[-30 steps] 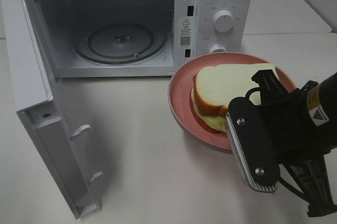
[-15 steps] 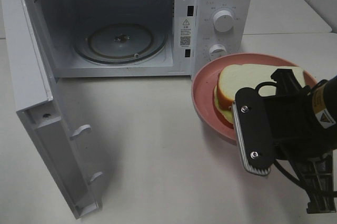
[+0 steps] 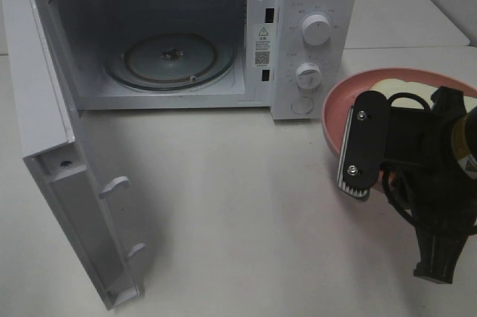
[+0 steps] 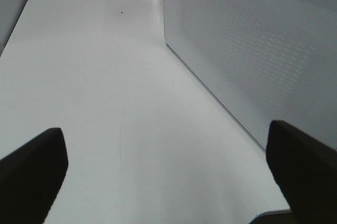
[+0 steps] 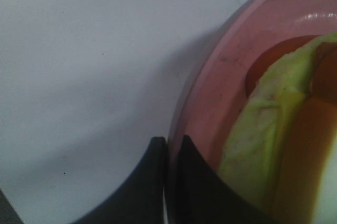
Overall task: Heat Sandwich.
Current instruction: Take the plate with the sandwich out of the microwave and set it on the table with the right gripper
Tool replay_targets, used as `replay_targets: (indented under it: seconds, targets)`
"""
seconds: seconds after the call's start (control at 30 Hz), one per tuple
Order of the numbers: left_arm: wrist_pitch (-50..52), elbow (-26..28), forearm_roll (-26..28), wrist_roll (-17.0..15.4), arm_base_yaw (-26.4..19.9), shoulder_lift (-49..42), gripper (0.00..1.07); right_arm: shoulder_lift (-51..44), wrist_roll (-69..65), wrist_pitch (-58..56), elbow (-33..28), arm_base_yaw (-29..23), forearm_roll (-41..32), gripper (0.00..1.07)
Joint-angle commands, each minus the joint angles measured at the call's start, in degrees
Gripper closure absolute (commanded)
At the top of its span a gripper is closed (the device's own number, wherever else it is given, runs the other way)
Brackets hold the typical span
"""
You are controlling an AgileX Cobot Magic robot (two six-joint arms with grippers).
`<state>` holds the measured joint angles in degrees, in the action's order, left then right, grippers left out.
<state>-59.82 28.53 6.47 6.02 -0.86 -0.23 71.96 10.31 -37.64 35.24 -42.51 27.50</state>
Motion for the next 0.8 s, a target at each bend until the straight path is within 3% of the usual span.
replay_targets:
  seconds: [0.03, 0.37, 0.8]
  targets:
    - [0.5, -0.2, 0.0, -0.3, -0.1, -1.1, 0.09, -0.5, -5.6, -1.7, 0.1, -0.1, 3.2, 1.06]
    - [0.5, -0.2, 0.0, -0.3, -0.1, -1.1, 0.09, -0.5, -18.0, -5.2, 0.1, -0.1, 3.8, 1.06]
    - [0.5, -0.2, 0.0, -0.3, -0.1, -1.1, 0.09, -0.5, -23.8, -4.3, 0.2, 1.6, 8.0, 1.05]
